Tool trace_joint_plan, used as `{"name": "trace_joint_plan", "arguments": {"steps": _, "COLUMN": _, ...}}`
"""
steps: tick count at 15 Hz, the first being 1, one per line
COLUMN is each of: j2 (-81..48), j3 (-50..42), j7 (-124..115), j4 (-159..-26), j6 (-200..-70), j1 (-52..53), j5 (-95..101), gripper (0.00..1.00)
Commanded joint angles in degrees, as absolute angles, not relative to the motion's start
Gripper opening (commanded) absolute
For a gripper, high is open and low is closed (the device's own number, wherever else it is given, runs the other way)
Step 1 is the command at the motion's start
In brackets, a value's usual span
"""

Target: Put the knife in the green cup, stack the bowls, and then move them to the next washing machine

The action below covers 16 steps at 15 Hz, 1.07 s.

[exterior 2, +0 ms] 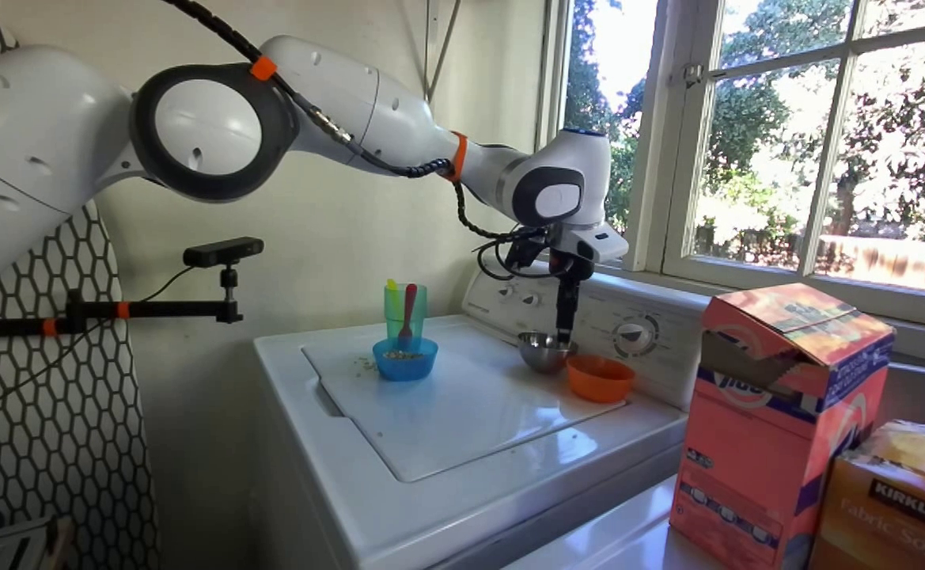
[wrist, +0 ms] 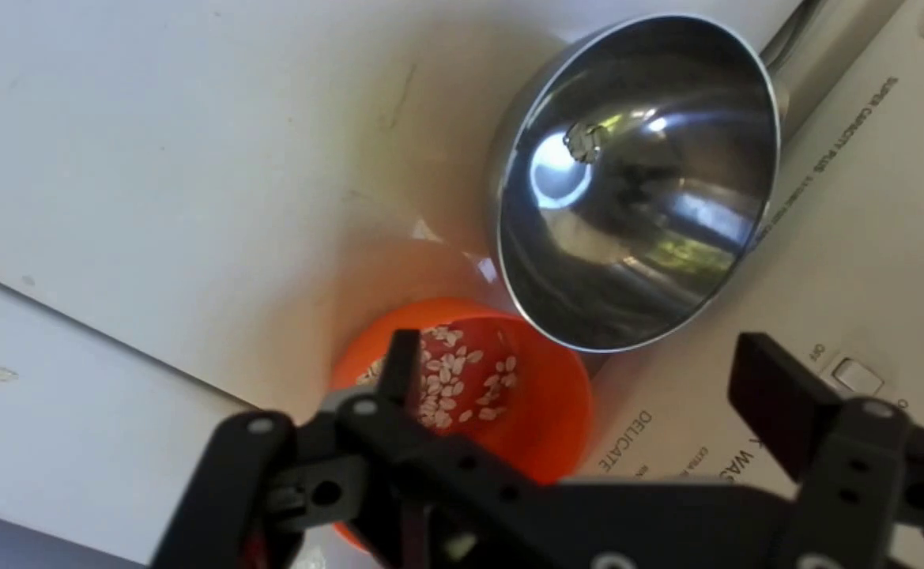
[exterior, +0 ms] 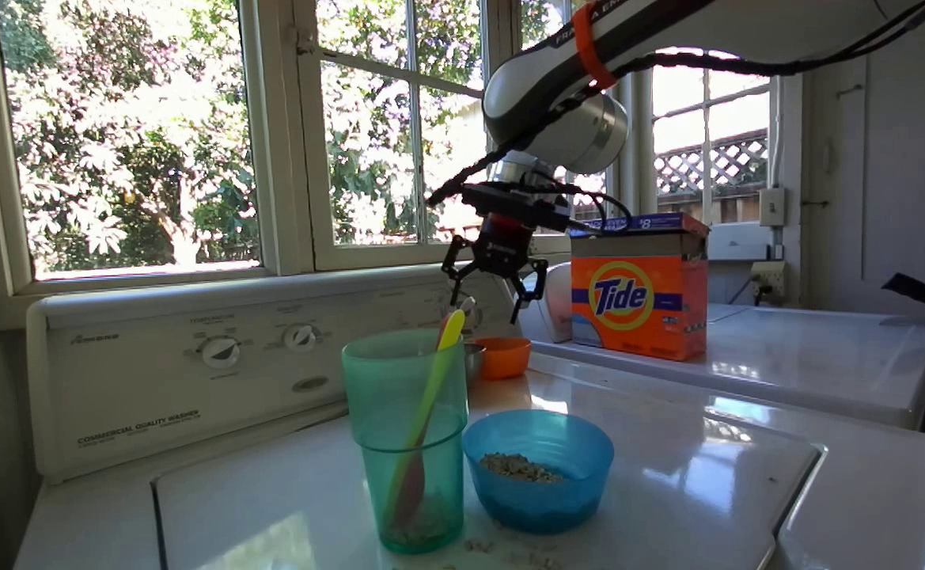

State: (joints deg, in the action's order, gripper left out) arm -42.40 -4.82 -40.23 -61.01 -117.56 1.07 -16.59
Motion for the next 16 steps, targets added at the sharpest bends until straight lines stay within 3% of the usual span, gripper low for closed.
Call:
{"name": "trace_joint_plan", "arguments": {"steps": 1, "j2": -42.4, "j3": -3.7, "j7": -41.0, "j4": -60.6, "j6": -117.4, "j1": 0.4, "j5": -15.7, "gripper": 1.00}}
{"name": "trace_joint_plan", "arguments": {"steps": 16, "j2": -48.3, "j3": -6.3, "j7": -31.6, "j4": -56.8, "j6": -119.6, "j1": -4.9, "j5": -13.2, "gripper": 1.00}}
